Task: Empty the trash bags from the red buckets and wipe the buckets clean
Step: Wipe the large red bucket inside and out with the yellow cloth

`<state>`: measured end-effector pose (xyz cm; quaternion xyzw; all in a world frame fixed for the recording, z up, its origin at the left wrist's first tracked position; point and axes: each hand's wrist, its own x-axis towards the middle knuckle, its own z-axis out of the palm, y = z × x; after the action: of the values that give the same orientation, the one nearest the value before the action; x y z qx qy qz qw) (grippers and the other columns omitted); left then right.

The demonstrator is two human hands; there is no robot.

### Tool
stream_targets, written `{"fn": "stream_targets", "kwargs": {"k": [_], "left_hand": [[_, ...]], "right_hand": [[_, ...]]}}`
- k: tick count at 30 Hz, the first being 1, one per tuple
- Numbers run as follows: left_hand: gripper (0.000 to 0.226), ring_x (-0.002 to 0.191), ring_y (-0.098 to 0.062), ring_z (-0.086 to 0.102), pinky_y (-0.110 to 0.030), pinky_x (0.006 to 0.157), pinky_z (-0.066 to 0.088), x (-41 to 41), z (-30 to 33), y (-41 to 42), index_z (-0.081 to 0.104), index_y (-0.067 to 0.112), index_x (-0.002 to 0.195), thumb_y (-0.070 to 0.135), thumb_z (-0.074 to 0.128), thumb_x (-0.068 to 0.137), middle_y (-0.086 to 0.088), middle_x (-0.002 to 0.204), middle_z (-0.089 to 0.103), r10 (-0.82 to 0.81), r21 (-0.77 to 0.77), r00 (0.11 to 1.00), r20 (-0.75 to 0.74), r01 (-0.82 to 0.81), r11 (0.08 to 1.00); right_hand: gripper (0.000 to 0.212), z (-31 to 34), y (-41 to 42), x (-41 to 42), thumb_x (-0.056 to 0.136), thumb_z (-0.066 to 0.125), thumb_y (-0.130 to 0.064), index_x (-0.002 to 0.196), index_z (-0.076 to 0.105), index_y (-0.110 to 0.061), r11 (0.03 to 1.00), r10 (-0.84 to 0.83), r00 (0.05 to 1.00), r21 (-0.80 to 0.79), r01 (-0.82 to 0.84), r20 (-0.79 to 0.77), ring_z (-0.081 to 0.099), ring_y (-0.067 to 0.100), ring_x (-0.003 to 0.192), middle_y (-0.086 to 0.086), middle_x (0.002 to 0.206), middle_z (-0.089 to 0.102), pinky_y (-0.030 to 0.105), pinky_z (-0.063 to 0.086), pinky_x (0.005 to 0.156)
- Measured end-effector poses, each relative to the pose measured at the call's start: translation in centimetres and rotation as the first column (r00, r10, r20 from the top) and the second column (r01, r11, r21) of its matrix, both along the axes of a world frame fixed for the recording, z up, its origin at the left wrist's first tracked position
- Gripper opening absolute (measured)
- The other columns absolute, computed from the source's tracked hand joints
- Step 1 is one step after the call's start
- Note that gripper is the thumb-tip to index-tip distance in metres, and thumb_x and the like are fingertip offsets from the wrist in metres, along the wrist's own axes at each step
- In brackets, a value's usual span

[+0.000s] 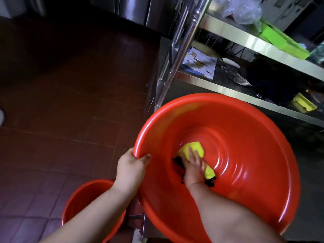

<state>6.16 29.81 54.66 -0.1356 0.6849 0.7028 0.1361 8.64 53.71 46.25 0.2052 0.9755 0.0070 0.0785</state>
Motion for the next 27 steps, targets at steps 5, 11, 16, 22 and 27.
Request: {"fn": "stream_targets", "kwargs": {"k": [5,11,16,22,27], "left_hand": [[0.011,0.04,-0.003,0.055,-0.019,0.04,0.04,-0.2,0.1,0.0,0.064,0.023,0.076,0.015,0.071,0.079,0.009,0.05,0.063,-0.018,-0.065,0.998,-0.065,0.014,0.998],[0.01,0.039,-0.005,0.054,-0.021,0.042,0.04,0.5,0.3,0.0,0.063,0.026,0.083,0.017,0.068,0.083,0.007,0.048,0.06,0.001,-0.007,0.998,-0.062,-0.001,1.0],[0.008,0.039,-0.005,0.055,-0.023,0.045,0.041,1.2,0.6,0.5,0.065,0.028,0.085,0.02,0.068,0.085,0.008,0.048,0.06,0.041,0.056,0.998,-0.045,-0.038,0.998],[0.016,0.059,-0.021,0.066,-0.044,0.061,0.057,2.1,1.3,1.7,0.064,0.04,0.08,0.025,0.068,0.084,-0.002,0.067,0.069,0.012,0.053,0.992,-0.122,-0.006,0.999],[0.009,0.059,-0.027,0.066,-0.047,0.064,0.056,2.3,1.8,1.8,0.065,0.032,0.079,0.025,0.068,0.084,-0.007,0.065,0.068,0.013,0.039,0.993,-0.12,-0.008,0.999]], "right_hand": [[0.054,-0.1,-1.0,0.0,0.097,0.044,-0.023,0.144,0.029,-0.043,0.99,0.074,0.997,-0.125,-0.072,0.011,0.016,0.017,0.142,-0.014,0.157,0.01,0.024,0.013,0.113],[0.058,2.9,2.3,-0.2,0.096,0.038,-0.011,0.148,0.023,-0.03,0.954,-0.272,0.911,0.04,0.298,-0.309,0.004,0.019,0.146,-0.001,0.16,0.0,0.035,0.012,0.113],[0.057,3.7,2.5,-0.2,0.099,0.031,-0.007,0.15,0.016,-0.025,0.877,-0.464,0.828,-0.031,0.48,-0.313,0.003,0.022,0.146,0.003,0.16,-0.003,0.037,0.016,0.113],[0.057,2.3,-1.3,1.8,0.099,0.04,-0.024,0.151,0.016,-0.026,0.816,-0.574,0.81,-0.163,0.554,-0.122,0.012,0.03,0.141,0.013,0.157,0.003,0.04,0.011,0.115],[0.027,3.6,-3.4,0.1,0.084,0.056,0.006,0.111,0.058,0.002,0.622,-0.757,0.616,-0.531,0.575,-0.22,0.057,0.026,0.099,0.02,0.112,0.057,0.024,0.047,0.073]]}}
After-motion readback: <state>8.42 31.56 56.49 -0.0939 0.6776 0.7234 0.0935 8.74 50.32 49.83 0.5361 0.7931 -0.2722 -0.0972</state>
